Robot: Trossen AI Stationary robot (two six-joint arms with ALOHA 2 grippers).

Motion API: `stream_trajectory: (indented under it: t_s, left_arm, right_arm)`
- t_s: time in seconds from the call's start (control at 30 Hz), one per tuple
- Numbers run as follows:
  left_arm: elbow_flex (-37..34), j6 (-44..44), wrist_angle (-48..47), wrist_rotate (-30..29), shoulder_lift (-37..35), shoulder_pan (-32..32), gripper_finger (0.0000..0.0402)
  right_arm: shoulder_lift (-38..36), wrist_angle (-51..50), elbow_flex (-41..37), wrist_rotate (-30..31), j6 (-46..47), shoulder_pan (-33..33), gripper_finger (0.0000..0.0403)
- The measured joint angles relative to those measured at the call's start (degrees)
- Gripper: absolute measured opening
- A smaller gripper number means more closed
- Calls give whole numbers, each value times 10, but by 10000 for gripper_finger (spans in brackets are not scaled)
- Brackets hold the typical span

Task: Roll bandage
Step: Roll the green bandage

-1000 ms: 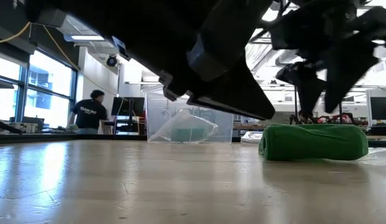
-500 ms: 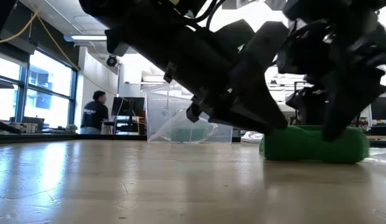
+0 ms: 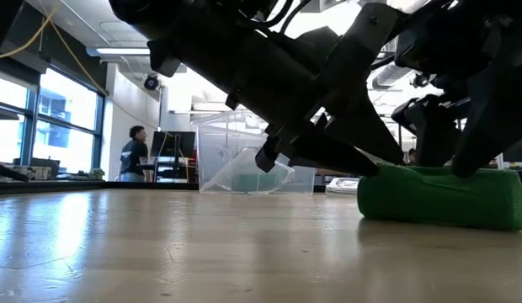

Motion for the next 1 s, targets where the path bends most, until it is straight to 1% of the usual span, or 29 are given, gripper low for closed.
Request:
stream_trajectory:
  t_s: [0.07,0.13,0.23,0.33,0.43,0.5,0.57,0.63,0.77,0.87,1.0]
  left_arm:
    - [0,13,4,20,4,0,142]
    - [0,23,6,23,10,0,139]
    - [0,36,5,19,13,-8,120]
    - [0,56,3,5,14,-17,81]
    - [0,72,9,-4,16,-21,28]
    - [0,76,10,-8,16,-24,8]
    - [0,81,4,-38,16,-31,7]
    - [0,86,-14,-84,13,-40,3]
    - [-1,73,-61,-163,-1,-66,1]
    - [-1,56,-90,-188,-9,-81,1]
    - [-1,46,-96,-210,-10,-89,1]
  right_arm:
    - [0,0,0,3,-3,3,195]
    - [0,-1,0,3,-4,4,195]
    - [0,-5,0,10,-6,4,195]
    - [0,-7,0,23,-2,4,195]
    - [0,-8,0,39,-16,4,195]
    - [0,-10,0,52,-22,4,195]
    - [0,-14,0,67,-25,4,195]
    - [0,-22,0,83,-12,4,195]
    - [-3,-32,0,88,-1,3,195]
    - [-12,-35,0,88,-1,4,195]
    - [-37,-35,0,91,-1,2,195]
